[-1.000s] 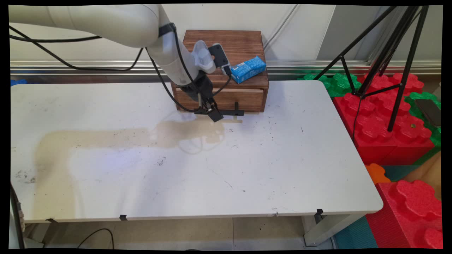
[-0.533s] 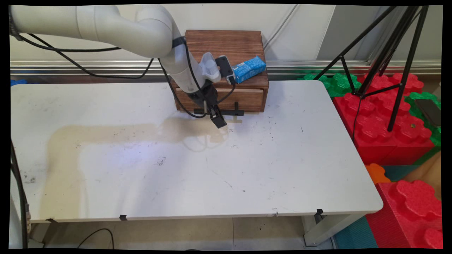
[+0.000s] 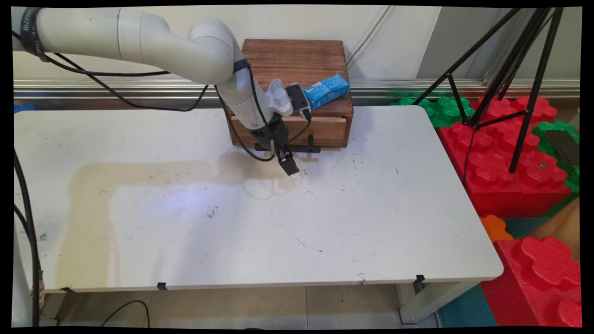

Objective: Open the drawer

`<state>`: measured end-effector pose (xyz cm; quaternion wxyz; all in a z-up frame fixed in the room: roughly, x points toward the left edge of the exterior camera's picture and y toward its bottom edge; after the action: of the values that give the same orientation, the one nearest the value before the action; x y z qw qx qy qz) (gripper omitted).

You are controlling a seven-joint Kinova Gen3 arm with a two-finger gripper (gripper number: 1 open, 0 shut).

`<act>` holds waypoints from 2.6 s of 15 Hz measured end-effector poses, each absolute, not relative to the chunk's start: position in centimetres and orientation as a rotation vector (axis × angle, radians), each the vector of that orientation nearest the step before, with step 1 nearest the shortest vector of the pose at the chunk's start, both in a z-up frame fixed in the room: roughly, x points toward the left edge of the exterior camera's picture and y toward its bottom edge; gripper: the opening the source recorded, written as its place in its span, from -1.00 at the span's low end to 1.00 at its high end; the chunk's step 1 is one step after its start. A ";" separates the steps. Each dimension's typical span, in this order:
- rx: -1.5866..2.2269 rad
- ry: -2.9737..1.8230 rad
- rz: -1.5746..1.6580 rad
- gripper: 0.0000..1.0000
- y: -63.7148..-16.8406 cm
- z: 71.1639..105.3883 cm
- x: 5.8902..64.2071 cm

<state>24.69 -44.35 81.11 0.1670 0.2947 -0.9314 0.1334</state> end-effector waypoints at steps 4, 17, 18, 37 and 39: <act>0.850 -2.650 0.363 1.00 -44.3 80.7 24.5; 0.878 -2.665 0.269 1.00 -39.3 81.3 22.5; 0.879 -2.667 0.263 1.00 -38.9 81.4 22.4; 0.759 -2.714 0.110 1.00 -27.6 82.8 19.4; 0.751 -2.718 0.099 1.00 -26.7 82.9 19.3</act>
<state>19.33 -26.71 82.89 0.1595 0.2629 -0.9509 0.0348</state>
